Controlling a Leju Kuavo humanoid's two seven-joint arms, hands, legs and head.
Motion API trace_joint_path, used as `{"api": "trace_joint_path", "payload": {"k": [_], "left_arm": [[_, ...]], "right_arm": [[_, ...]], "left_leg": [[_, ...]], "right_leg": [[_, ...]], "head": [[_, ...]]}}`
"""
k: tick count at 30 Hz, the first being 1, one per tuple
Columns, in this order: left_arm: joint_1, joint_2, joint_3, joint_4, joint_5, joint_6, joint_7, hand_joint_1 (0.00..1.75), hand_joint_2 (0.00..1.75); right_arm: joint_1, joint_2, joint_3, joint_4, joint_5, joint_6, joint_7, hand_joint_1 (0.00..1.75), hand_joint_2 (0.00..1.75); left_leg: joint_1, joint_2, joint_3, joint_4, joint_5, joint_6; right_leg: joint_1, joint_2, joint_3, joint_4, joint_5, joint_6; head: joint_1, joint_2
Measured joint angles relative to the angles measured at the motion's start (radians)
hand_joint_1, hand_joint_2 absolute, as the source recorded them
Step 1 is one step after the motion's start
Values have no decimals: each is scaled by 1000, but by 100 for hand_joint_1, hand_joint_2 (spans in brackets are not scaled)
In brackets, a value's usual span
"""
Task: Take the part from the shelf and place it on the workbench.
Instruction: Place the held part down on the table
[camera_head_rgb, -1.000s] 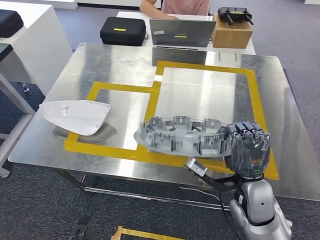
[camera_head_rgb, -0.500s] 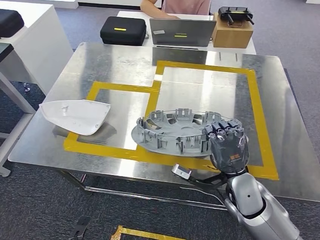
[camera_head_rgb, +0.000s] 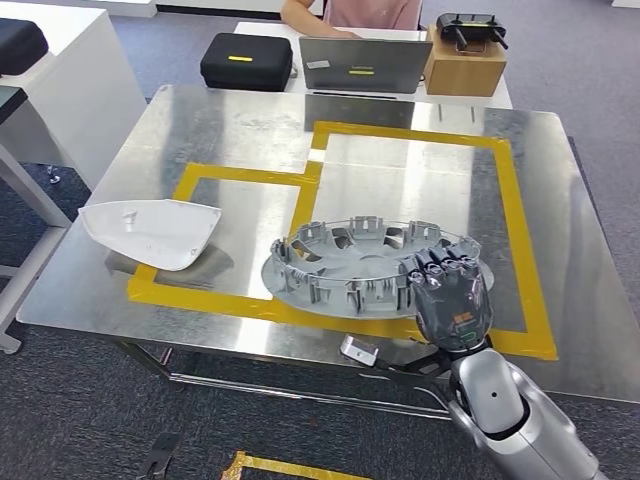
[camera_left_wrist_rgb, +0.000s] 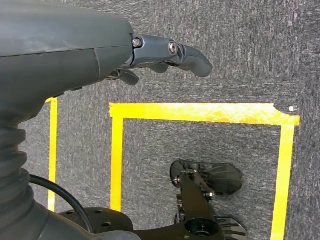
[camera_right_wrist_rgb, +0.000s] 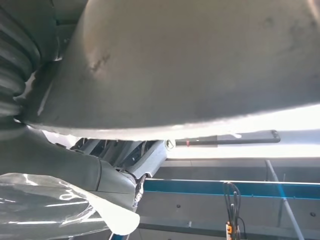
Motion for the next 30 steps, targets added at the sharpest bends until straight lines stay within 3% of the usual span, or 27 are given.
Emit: {"api": "trace_joint_path", "payload": {"k": [19, 21, 23, 25, 26, 28, 30], "left_arm": [[0, 0, 0, 0, 1, -1, 2, 0, 175], [2, 2, 3, 0, 4, -8, 10, 0, 175], [8, 5, 10, 0, 5, -20, 15, 0, 175], [18, 7, 18, 0, 1, -28, 14, 0, 175], [23, 8, 22, 0, -2, -29, 14, 0, 175], [32, 9, 27, 0, -6, -31, 13, 0, 175], [35, 12, 32, 0, -11, -31, 13, 0, 175]], "right_arm": [[-3, -7, 0, 6, -10, 20, 19, 175, 175], [-9, -18, -19, 22, -69, 123, 82, 175, 175], [-46, -49, -75, 64, -158, 344, 118, 175, 175], [-93, -79, -151, 116, -193, 572, 93, 175, 175], [-108, -88, -186, 139, -189, 640, 81, 175, 175], [-117, -97, -233, 168, -167, 679, 79, 175, 175], [-118, -98, -261, 184, -146, 661, 91, 175, 175]], "left_leg": [[0, 0, 0, 0, 0, 0], [0, 0, 0, 0, 0, 0], [-1, 0, -1, 0, 1, 1], [-2, -2, -1, 0, 2, 3], [-2, -3, -2, 1, 3, 4], [-3, -6, -3, 1, 3, 5], [-3, -5, -3, 2, 3, 5]], "right_leg": [[0, 0, 0, 0, 0, 0], [0, 0, 0, 0, 0, 0], [-1, -1, 0, 0, 0, 1], [-1, -4, 0, 0, 1, 2], [-1, -6, 1, 0, 1, 2], [-2, -7, 0, 0, 2, 3], [-3, -5, -1, 0, 3, 4]], "head": [[0, 0], [-1, 0], [-2, 0], [-2, 0], [-1, 0], [-1, 0], [-2, 0]]}}
